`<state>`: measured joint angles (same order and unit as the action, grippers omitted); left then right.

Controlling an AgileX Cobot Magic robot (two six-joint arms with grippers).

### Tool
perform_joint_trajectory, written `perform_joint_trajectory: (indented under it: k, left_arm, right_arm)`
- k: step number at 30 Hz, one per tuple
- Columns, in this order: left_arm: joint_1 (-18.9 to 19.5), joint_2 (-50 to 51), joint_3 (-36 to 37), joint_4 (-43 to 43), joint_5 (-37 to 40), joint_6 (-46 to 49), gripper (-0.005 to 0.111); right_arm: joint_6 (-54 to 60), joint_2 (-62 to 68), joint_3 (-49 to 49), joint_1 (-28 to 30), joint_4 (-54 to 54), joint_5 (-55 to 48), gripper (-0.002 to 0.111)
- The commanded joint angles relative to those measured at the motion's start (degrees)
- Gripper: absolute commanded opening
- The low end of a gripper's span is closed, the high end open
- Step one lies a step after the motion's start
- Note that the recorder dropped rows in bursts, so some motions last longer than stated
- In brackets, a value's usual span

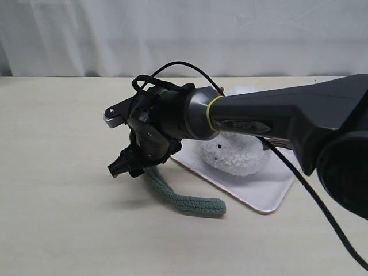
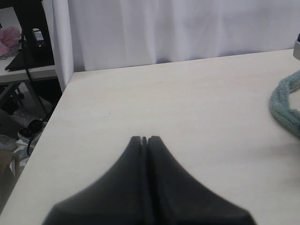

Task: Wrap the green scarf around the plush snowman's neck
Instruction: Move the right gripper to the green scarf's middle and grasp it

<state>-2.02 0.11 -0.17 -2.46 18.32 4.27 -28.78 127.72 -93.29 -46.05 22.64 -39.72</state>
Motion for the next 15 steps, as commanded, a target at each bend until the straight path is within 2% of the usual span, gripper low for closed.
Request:
perform_joint_trajectory:
  k: [1, 10, 12, 14, 15]
  left_arm:
    - [0.0, -0.1, 0.2, 0.1, -0.7, -0.1, 0.000]
    - [0.0, -0.1, 0.2, 0.1, -0.7, -0.1, 0.000]
    - [0.0, -0.1, 0.2, 0.1, -0.7, -0.1, 0.000]
    - [0.0, -0.1, 0.2, 0.1, -0.7, -0.1, 0.000]
    - [0.0, -0.1, 0.2, 0.1, -0.7, -0.1, 0.000]
  right_arm:
    - [-1.4, 1.4, -0.6, 0.1, 0.6, 1.1, 0.062]
    - [-1.4, 3.5, -0.6, 0.1, 0.6, 5.2, 0.061]
    - [-1.4, 3.5, -0.6, 0.1, 0.6, 4.8, 0.049]
    - [-0.6, 3.5, -0.6, 0.1, 0.6, 4.2, 0.024]
    - [0.5, 3.5, -0.6, 0.1, 0.6, 3.7, 0.018]
